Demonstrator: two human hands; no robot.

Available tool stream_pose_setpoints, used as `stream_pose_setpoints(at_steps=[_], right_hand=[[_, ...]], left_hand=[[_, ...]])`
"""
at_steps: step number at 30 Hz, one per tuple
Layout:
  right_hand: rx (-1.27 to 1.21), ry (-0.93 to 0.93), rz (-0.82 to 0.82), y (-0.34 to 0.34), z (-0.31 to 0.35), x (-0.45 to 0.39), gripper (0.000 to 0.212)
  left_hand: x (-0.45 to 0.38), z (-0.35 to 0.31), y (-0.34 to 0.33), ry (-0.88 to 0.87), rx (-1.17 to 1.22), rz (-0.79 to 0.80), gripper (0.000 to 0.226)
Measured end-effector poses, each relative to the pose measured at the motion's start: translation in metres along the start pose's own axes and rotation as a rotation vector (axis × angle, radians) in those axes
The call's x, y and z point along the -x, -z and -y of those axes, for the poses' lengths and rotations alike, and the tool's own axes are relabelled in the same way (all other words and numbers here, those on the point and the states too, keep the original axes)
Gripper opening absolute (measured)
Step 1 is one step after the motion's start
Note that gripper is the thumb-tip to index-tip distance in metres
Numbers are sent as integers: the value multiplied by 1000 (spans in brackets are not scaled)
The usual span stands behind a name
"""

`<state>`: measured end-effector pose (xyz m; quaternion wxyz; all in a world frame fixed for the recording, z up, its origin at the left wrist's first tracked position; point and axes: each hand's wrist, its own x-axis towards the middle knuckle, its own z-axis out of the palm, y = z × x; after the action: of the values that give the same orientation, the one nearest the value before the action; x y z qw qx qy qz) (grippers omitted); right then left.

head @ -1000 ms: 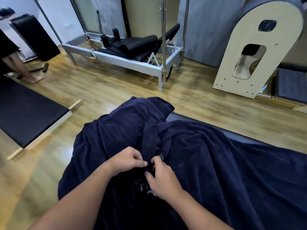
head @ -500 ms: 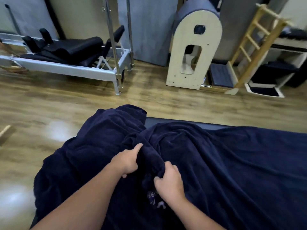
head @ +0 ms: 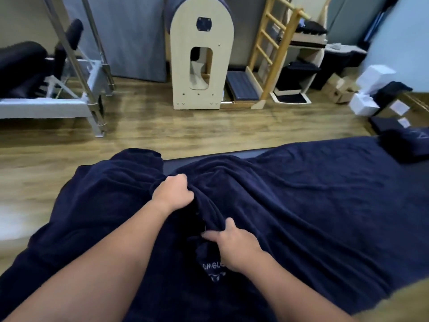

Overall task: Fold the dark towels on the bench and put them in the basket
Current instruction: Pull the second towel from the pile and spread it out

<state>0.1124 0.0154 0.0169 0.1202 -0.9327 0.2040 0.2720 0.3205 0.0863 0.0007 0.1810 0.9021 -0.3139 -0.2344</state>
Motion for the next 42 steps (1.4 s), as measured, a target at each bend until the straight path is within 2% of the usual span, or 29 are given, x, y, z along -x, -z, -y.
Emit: stream_pose_setpoints(at_steps=[2, 4, 5, 7, 10, 11, 14, 15, 17, 20, 24, 27, 28, 30, 32, 34, 37, 39, 42], right_hand=[[0, -58, 37, 4, -5, 4, 43], [-148, -151, 29, 6, -14, 14, 23], [-247, -201, 21, 8, -20, 20, 22], [-389, -310, -8, 13, -33, 31, 41], [-302, -429, -54, 14, -56, 46, 62], [-229, -449, -56, 13, -63, 48, 59], [-103, -487, 4, 8, -91, 63, 25], [-70, -491, 41, 6, -102, 68, 24], [-11, -470, 99, 0, -126, 80, 32], [17, -440, 148, -13, -177, 100, 28], [14, -653, 59, -26, -242, 127, 37], [-151, -704, 22, -33, -256, 127, 39], [-230, -691, -28, -36, -255, 125, 40], [-401, -686, -94, -47, -249, 117, 59], [-481, -703, -41, -66, -236, 107, 70], [-448, -756, -17, -90, -225, 101, 63], [-420, -861, -154, -110, -227, 106, 47], [-395, -822, -198, -114, -242, 111, 39], [-331, -729, -275, -114, -275, 123, 34]], left_hand=[[-7, -12, 4, -13, 86, 25, 17], [-12, -25, 4, -45, 108, 47, 29], [-14, -31, 2, -65, 97, 55, 37], [-16, -44, -3, -107, 73, 69, 61], [-16, -71, -13, -168, 85, 77, 82], [-16, -80, -16, -180, 94, 72, 85], [-16, -113, -24, -216, 107, 58, 94], [-16, -123, -27, -214, 117, 47, 96], [-18, -143, -31, -201, 107, 5, 97], [-19, -172, -37, -175, 66, -65, 97], [-14, -208, -52, -197, -55, -34, 108], [-10, -228, -69, -178, -90, 37, 111], [-10, -232, -75, -175, -117, 60, 110], [-10, -236, -84, -175, -184, 66, 103], [-10, -237, -89, -174, -259, 46, 96], [-9, -240, -94, -171, -326, 18, 89], [-12, -246, -96, -175, -371, -103, 62], [-14, -254, -97, -171, -384, -172, 37], [-16, -273, -100, -182, -423, -178, 7]])
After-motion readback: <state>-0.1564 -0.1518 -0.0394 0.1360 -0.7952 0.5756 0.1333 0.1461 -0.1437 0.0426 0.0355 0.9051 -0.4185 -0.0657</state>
